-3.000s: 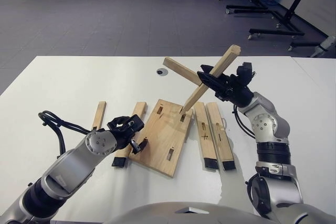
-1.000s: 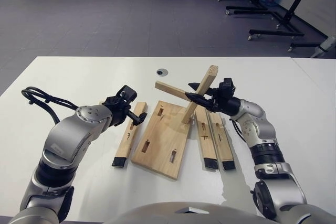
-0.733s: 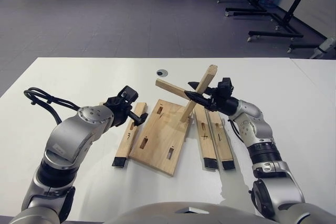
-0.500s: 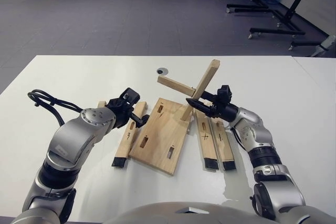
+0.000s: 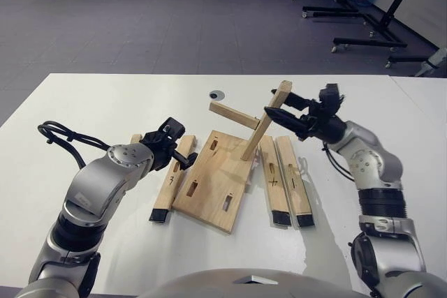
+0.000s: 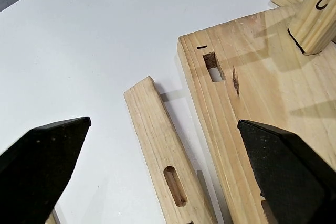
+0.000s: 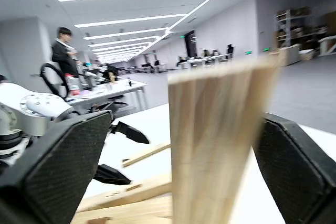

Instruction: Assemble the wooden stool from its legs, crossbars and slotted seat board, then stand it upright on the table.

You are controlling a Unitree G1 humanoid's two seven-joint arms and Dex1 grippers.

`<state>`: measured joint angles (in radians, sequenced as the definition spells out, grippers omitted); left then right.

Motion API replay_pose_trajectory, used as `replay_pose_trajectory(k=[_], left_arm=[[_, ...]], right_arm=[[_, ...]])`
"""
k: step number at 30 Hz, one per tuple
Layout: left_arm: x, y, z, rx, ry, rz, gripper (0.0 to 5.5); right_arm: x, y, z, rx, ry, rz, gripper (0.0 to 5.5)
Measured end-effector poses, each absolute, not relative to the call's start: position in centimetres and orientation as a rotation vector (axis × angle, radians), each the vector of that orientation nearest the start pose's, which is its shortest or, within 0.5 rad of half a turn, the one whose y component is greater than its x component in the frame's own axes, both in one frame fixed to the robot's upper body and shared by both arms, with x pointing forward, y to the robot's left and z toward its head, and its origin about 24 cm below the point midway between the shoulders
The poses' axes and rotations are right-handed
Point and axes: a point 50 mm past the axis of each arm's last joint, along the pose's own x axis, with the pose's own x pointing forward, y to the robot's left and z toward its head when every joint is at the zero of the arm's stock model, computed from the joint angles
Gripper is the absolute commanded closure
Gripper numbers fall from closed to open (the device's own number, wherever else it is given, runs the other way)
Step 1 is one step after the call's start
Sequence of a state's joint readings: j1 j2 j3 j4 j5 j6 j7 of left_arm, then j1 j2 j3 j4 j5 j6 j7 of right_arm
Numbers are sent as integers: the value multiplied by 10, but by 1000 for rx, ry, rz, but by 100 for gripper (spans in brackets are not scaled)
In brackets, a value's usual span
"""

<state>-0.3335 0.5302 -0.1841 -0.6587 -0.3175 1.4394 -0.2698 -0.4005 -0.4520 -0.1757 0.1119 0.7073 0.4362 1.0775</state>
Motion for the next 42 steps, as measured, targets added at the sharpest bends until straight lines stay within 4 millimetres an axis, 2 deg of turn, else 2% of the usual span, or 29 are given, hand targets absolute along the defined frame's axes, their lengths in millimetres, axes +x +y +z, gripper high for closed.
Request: replay_pose_trajectory(k=[3, 6, 7, 9, 13, 18, 24, 28, 31, 37, 42], left_arm=[[239, 146, 125, 389, 615, -504, 35], [240, 145, 126, 390, 609, -502, 35], [241, 145, 127, 390, 602, -501, 35], [242, 144, 129, 391, 596, -499, 35], [244, 143, 130, 383, 590, -496, 35], [245, 142, 129, 378, 589, -493, 35], [245, 140, 129, 375, 584, -492, 35], [245, 138, 128, 373, 581, -492, 35], [245, 137, 128, 371, 578, -489, 35], [245, 136, 128, 366, 575, -489, 35], [245, 136, 128, 366, 572, -484, 35]], right_arm=[[304, -203, 152, 278, -120, 1031, 94], [310, -209, 164, 324, -148, 985, 94], [311, -212, 173, 377, -173, 978, 94], [314, -220, 205, 424, -270, 968, 94], [317, -223, 241, 427, -375, 936, 94], [318, -209, 233, 418, -330, 959, 94], [329, -212, 183, 384, -166, 872, 94], [333, -214, 166, 369, -109, 867, 94], [331, -214, 167, 322, -112, 896, 94], [333, -220, 168, 378, -111, 879, 94], [338, -227, 200, 412, -220, 854, 94]])
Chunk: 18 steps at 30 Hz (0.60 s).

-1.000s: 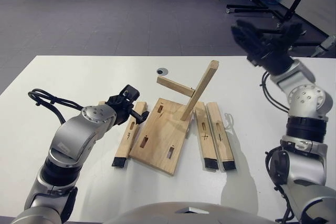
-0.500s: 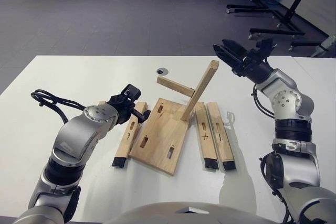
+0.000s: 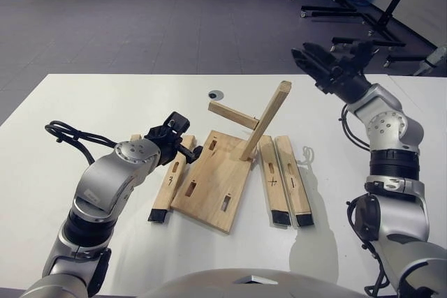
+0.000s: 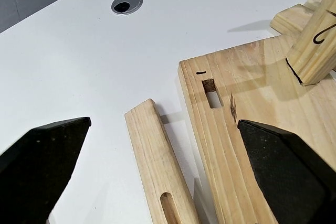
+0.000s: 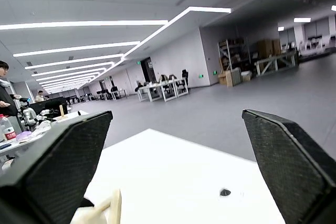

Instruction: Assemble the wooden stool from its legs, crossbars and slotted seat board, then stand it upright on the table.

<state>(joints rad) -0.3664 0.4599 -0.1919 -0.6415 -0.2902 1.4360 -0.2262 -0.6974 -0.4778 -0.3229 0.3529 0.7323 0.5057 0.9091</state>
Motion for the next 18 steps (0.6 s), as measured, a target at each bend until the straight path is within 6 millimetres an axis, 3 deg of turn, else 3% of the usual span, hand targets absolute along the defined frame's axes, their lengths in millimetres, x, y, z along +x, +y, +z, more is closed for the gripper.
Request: replay_pose_trajectory(k=[4, 8, 13, 15, 18], left_arm=[[248, 137, 129, 341, 561, -472, 35], [257, 140, 146, 275, 449, -459, 35], [271, 159, 178, 159, 261, -443, 35], [274, 180, 190, 108, 186, -380, 35], [268, 205, 196, 39, 130, -277, 35]], right_arm=[[338, -242, 220, 385, -252, 758, 94], [333, -253, 226, 190, -141, 504, 94], [284, -246, 180, 55, 175, 390, 94], [262, -244, 164, -8, 320, 344, 94], [251, -243, 156, -35, 470, 334, 94]])
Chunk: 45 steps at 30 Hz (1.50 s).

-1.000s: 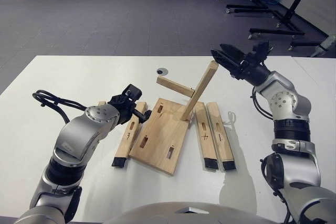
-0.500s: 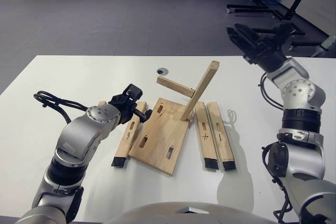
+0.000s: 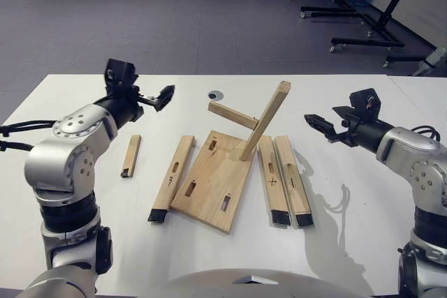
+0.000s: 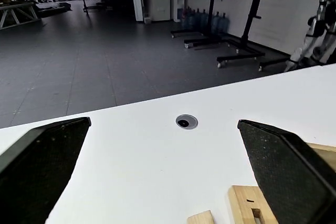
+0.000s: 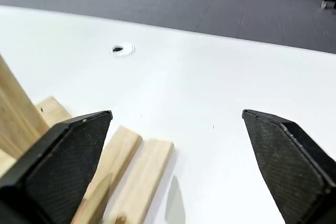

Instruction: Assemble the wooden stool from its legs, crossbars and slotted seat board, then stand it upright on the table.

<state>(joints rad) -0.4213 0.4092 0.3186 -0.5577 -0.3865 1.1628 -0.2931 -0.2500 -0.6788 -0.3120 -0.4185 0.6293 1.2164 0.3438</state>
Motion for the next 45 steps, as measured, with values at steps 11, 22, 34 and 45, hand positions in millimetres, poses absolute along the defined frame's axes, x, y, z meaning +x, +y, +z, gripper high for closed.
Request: replay_pose_trajectory(k=[11, 22, 34, 45], left_arm=[[241, 241, 170, -43, 94, 71, 35], [234, 242, 159, -26, 125, 94, 35], [240, 236, 157, 1, 139, 64, 35], [244, 232, 160, 16, 129, 46, 35]], right_arm=[[232, -215, 132, -160, 813, 393, 15], [210, -226, 116, -302, 968, 359, 15], [208, -209, 91, -241, 933, 298, 15], [216, -221, 90, -375, 947, 311, 15]])
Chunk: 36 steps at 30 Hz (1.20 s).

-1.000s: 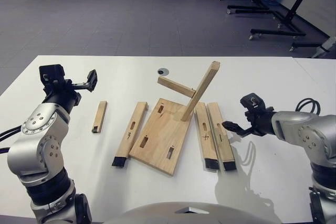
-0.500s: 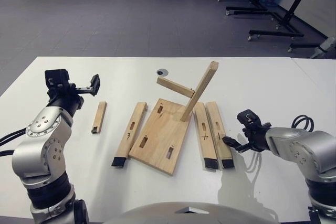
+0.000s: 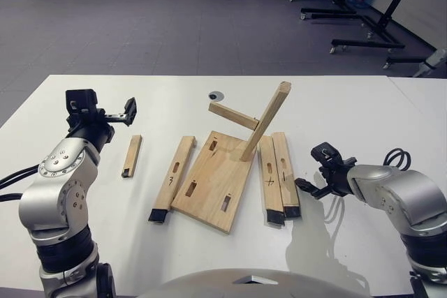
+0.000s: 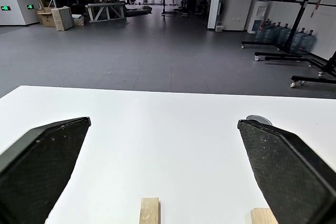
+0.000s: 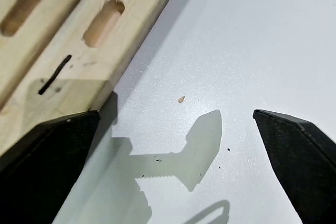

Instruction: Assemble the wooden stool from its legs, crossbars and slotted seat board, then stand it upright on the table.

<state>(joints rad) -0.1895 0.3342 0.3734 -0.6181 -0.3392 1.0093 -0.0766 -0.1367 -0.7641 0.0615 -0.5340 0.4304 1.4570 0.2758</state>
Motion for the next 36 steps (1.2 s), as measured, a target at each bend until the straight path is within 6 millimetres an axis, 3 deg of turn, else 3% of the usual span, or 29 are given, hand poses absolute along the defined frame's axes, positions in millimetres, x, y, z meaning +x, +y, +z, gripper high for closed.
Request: replay_pose_trajectory(k=[4, 8, 10, 13, 19, 28, 36], left_arm=[[245, 231, 160, 25, 134, 40, 35], [245, 231, 159, 28, 139, 38, 35], [245, 232, 159, 32, 141, 41, 35], [246, 233, 161, 37, 139, 41, 35], [247, 232, 161, 37, 137, 38, 35], [248, 230, 161, 40, 139, 32, 35], [249, 227, 160, 52, 144, 25, 35]], right_arm=[[224, -230, 88, -365, 948, 291, 15], [250, -235, 127, -316, 846, 274, 15], [251, -228, 132, -256, 857, 316, 15], [244, -213, 121, -165, 909, 398, 15], [226, -211, 99, -131, 998, 419, 15], [215, -202, 94, -230, 998, 444, 15], [221, -225, 95, -405, 954, 411, 15]])
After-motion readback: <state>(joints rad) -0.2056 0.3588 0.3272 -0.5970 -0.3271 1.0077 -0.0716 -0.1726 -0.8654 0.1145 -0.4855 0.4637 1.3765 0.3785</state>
